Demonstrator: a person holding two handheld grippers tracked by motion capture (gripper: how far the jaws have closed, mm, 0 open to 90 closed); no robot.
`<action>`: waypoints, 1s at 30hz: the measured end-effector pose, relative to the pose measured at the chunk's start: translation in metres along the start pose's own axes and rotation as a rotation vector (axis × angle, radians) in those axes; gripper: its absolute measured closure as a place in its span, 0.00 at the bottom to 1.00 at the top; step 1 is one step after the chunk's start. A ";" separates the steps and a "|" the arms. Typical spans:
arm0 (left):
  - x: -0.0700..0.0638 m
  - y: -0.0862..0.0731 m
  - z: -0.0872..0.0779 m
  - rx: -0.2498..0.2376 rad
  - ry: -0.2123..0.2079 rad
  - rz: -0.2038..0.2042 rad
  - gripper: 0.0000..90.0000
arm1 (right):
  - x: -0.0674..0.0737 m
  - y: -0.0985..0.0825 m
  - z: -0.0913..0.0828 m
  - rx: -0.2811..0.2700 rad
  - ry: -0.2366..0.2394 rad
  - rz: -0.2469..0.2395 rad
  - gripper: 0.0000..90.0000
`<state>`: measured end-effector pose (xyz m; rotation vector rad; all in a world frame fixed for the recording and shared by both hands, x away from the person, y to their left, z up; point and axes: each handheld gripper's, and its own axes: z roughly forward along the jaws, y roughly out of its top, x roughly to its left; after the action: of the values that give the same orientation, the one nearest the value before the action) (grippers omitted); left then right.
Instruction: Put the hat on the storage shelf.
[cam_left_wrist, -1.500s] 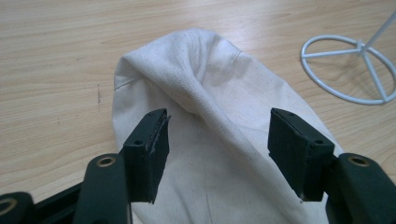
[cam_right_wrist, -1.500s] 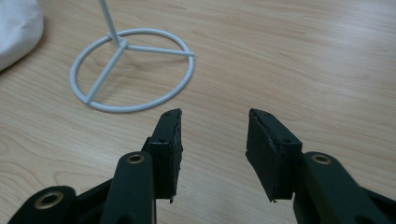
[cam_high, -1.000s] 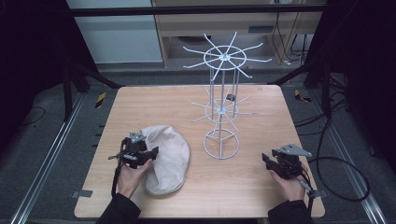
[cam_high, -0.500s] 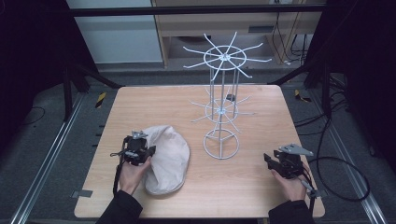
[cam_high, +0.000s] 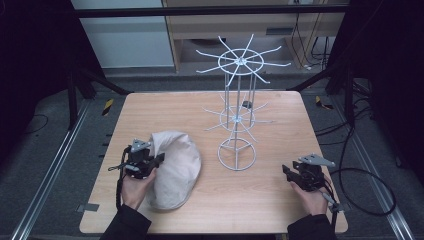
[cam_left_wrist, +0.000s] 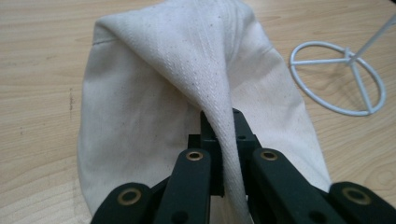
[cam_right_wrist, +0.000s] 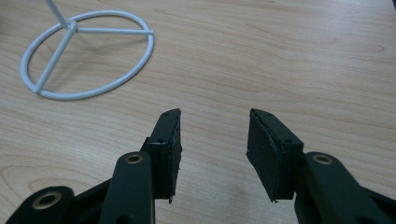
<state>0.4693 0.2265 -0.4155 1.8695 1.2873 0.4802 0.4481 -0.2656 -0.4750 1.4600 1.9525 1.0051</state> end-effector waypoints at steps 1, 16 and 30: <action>-0.001 0.001 -0.002 -0.004 -0.007 0.005 0.98 | -0.001 0.000 -0.001 -0.002 0.005 0.003 0.61; -0.015 0.012 -0.041 -0.109 -0.080 0.082 0.98 | -0.004 -0.001 -0.002 -0.007 0.001 0.018 0.61; -0.016 0.024 -0.091 -0.317 -0.115 0.069 0.98 | -0.005 -0.001 -0.003 -0.027 0.004 0.020 0.61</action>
<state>0.4147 0.2445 -0.3395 1.6527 1.0093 0.5692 0.4471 -0.2709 -0.4743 1.4664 1.9232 1.0395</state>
